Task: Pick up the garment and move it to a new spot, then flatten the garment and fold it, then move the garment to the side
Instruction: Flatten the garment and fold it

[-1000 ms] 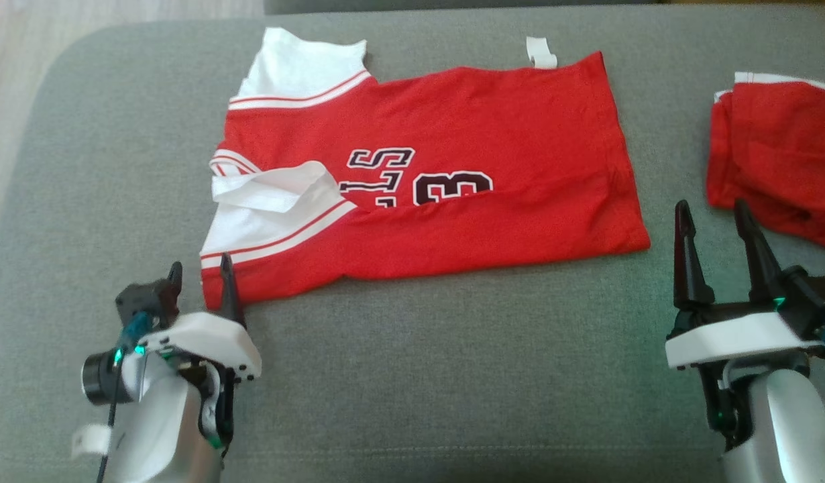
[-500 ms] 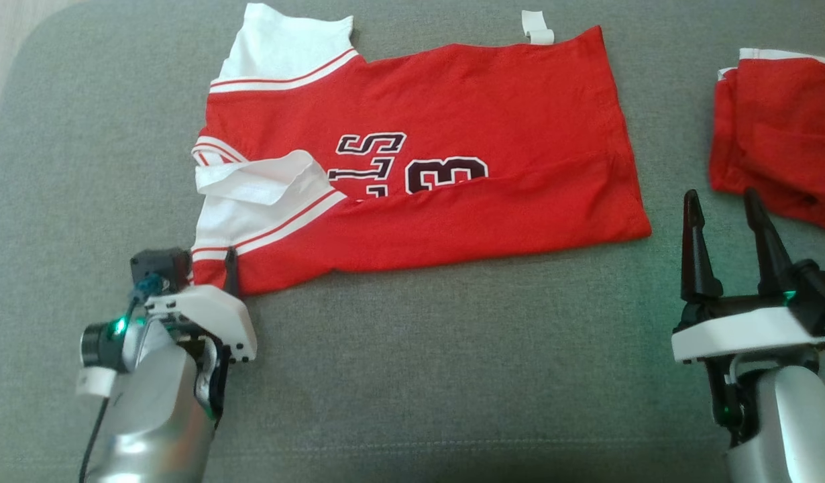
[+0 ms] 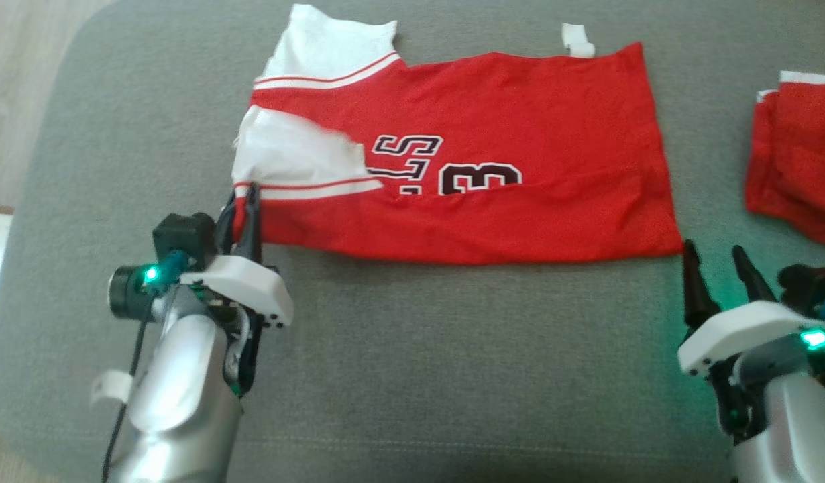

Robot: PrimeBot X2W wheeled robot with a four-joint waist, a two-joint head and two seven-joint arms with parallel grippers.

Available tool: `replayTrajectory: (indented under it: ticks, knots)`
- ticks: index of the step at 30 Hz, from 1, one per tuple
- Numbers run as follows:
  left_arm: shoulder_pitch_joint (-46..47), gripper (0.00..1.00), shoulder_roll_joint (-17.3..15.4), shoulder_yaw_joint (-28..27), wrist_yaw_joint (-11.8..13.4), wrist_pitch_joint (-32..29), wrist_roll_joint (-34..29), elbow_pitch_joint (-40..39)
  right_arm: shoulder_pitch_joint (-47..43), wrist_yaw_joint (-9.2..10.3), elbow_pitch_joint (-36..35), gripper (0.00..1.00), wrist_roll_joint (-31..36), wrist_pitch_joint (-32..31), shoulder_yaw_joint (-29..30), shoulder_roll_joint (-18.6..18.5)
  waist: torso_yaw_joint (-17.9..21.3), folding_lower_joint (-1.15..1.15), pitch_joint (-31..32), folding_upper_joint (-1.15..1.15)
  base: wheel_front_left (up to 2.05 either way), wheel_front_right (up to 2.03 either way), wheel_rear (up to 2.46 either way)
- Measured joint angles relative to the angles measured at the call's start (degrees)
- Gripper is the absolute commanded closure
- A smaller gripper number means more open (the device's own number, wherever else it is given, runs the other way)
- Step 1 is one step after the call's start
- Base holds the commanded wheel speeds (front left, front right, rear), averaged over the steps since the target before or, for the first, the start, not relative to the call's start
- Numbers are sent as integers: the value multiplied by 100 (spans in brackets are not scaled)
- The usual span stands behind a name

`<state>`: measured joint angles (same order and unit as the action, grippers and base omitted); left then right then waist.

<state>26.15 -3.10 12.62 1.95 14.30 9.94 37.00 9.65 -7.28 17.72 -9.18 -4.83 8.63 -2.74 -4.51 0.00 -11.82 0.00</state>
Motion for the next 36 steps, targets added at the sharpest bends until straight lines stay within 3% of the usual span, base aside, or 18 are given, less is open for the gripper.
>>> replayTrajectory:
  ticks: [4, 11, 12, 13, 14, 24, 29, 36]
  knots:
    - [-336, 100, 21, 170, -46, 0, -33, -588, 332, 0, 512, 0, -253, -109, 182, -1, -162, 0, 1, 0, 0, 0, 0]
    - [-598, 100, 40, 389, -62, 0, -80, -904, 676, 0, 1273, 0, -308, -118, 237, 2, -367, 0, -90, 0, 0, 0, 0]
    - [-599, 100, 40, 397, -60, 0, -80, -906, 726, 0, 1333, 25, -310, -103, 238, 1, -383, 0, -102, 0, 0, 0, 0]
    - [-600, 100, 40, 405, -60, 0, -81, -906, 787, 0, 1388, 95, -310, -97, 235, 0, -393, 0, -112, 0, 0, 0, 0]
    - [-600, 100, 38, 411, -59, 0, -80, -905, 854, 0, 1440, 100, -310, -85, 226, -1, -400, 0, -121, 0, 0, 0, 0]
    - [-608, 100, 21, 407, -38, 0, -80, -664, 969, 0, 1611, 100, -305, 156, 158, 2, -283, 0, 52, 0, 0, 0, 0]
    - [-844, 100, -34, 436, -43, 0, -78, -439, 549, 0, 1210, 100, -299, 122, 310, 7, -164, 0, 354, 0, 0, 0, 0]
    - [-1313, 100, -136, 532, -97, -71, -63, -350, -392, 0, 572, 100, -660, -386, 283, 21, -37, -1, 782, 0, 0, 0, 0]
